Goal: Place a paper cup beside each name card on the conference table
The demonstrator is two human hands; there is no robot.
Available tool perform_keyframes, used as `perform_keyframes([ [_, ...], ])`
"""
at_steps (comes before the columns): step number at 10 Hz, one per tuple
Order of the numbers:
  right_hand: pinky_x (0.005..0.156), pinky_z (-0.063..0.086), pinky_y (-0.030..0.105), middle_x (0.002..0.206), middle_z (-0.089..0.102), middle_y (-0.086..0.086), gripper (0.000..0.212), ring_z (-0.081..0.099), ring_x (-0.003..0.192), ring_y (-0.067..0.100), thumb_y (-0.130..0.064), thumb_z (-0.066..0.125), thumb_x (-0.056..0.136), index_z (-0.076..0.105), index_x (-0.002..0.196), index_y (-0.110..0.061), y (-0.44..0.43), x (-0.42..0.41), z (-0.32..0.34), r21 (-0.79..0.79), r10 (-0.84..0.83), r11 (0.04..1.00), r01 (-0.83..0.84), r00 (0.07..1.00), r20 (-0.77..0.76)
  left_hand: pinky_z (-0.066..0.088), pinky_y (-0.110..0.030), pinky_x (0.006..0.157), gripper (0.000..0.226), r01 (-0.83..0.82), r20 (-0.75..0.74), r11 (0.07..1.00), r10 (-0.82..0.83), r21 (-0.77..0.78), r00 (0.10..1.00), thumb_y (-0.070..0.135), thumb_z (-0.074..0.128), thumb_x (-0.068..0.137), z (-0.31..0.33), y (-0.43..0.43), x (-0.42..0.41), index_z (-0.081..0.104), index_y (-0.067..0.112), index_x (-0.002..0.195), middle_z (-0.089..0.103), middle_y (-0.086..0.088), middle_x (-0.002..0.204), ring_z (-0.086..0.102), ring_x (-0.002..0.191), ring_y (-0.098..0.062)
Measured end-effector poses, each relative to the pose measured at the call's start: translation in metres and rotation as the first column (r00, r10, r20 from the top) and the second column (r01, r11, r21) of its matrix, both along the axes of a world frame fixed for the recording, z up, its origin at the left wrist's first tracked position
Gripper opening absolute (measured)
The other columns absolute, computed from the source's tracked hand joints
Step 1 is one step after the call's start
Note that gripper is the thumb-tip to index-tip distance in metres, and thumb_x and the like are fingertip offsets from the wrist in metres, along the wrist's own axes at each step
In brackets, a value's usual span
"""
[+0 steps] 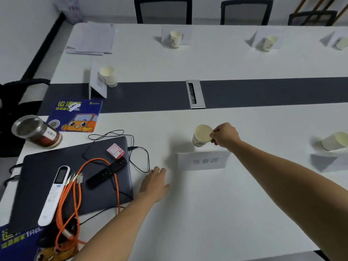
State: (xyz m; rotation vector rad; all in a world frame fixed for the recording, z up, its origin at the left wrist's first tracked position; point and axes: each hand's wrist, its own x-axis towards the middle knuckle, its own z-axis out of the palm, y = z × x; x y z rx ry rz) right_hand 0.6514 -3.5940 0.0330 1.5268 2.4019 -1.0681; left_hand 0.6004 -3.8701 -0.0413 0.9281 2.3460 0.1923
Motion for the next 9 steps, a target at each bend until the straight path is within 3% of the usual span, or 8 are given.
perform_keyframes([
  [2,0.078,0.059,0.038,0.07,0.075,0.0,0.01,0.073,0.079,0.021,-0.017,0.066,0.084,0.073,0.089,-0.012,0.001,-0.012,-0.033,-0.023,-0.013,1.0,0.015,0.995,0.099,0.023,-0.039,0.117,0.056,0.101,-0.111,0.995,-0.102,-0.01,0.989,0.039,0.051,0.096,-0.034,-0.005,0.003,0.036,0.014,0.144,0.017,-0.014,0.158,0.013,0.147,-0.031],
  [3,0.08,0.06,0.042,0.069,0.075,0.001,0.009,0.073,0.08,0.023,-0.015,0.065,0.083,0.072,0.086,-0.012,0.002,-0.014,-0.041,-0.034,-0.022,0.999,0.026,0.994,0.106,0.008,-0.04,0.121,0.065,0.127,-0.146,0.989,-0.137,-0.074,0.98,0.041,0.04,0.1,-0.045,-0.011,0.011,0.015,0.017,0.155,-0.004,-0.014,0.164,-0.006,0.151,-0.031],
  [4,0.08,0.061,0.044,0.066,0.074,0.002,0.01,0.071,0.074,0.023,-0.015,0.064,0.081,0.072,0.085,-0.01,0.004,-0.017,-0.047,-0.036,-0.035,0.999,0.039,0.995,0.098,0.021,-0.043,0.118,0.07,0.153,-0.194,0.983,-0.17,-0.098,0.966,0.045,0.051,0.094,-0.055,-0.016,0.014,0.028,0.015,0.153,0.011,-0.019,0.162,0.01,0.15,-0.035],
  [5,0.078,0.06,0.043,0.064,0.073,0.001,0.012,0.067,0.067,0.02,-0.015,0.063,0.082,0.073,0.082,-0.009,0.003,-0.018,-0.049,-0.028,-0.025,0.999,0.028,0.993,0.113,0.041,-0.044,0.107,0.071,0.156,-0.219,0.983,-0.174,-0.094,0.96,0.046,0.072,0.078,-0.062,-0.019,0.014,0.055,0.013,0.138,0.04,-0.02,0.15,0.039,0.14,-0.037],
  [7,0.075,0.056,0.035,0.076,0.075,0.002,0.014,0.07,0.078,0.023,-0.027,0.066,0.085,0.071,0.084,-0.013,-0.003,-0.007,-0.035,-0.002,-0.015,1.0,0.015,0.99,0.142,0.001,-0.043,0.121,0.071,0.168,-0.129,0.976,-0.186,-0.135,0.974,0.041,0.038,0.101,-0.05,-0.014,0.013,0.003,0.015,0.157,-0.015,-0.017,0.162,-0.016,0.149,-0.034],
  [8,0.076,0.054,0.034,0.086,0.074,0.003,0.018,0.07,0.084,0.026,-0.034,0.067,0.086,0.07,0.09,-0.017,-0.005,0.008,-0.023,0.058,-0.009,0.998,0.001,0.989,0.15,0.012,-0.041,0.12,0.064,0.155,-0.018,0.976,-0.16,-0.153,0.987,0.037,0.046,0.098,-0.028,-0.009,0.007,0.022,0.015,0.152,0.0,-0.016,0.162,-0.001,0.15,-0.034],
  [9,0.075,0.053,0.032,0.089,0.073,0.002,0.018,0.07,0.085,0.024,-0.035,0.066,0.087,0.07,0.095,-0.019,-0.011,0.029,-0.011,0.104,-0.019,0.995,0.006,0.992,0.123,0.034,-0.041,0.106,0.046,0.182,0.002,0.973,-0.184,-0.139,0.983,0.036,0.045,0.097,-0.011,-0.012,0.009,0.043,0.013,0.137,0.039,-0.013,0.143,0.038,0.131,-0.032],
])
